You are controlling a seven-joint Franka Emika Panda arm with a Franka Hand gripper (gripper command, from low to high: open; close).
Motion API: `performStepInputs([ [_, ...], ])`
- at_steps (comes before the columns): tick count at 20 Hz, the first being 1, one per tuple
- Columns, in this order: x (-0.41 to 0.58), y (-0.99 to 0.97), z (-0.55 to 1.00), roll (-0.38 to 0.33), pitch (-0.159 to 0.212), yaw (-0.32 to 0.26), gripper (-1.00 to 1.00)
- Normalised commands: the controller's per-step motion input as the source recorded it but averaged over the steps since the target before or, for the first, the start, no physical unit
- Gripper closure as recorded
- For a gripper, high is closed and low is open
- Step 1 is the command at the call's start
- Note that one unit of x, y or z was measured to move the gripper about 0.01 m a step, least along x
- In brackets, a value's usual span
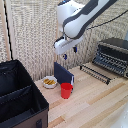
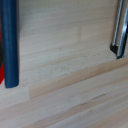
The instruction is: With care, position your gripper close to the oven tray handle. Make sure to grip the handle tightly. Delicately and attentively pull the tray out from the oven.
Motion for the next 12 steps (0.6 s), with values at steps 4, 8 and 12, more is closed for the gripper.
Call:
performStepInputs([
  [4,0.022,-0.22,0.11,-0.301,-0.092,0.107,-1.00],
  [8,0.009,-0.23,0.06,-0.310,-0.103,0.116,-1.00],
  [12,0.025,-0.37,0.01,-0.258,-0.100,0.122,-1.00],
])
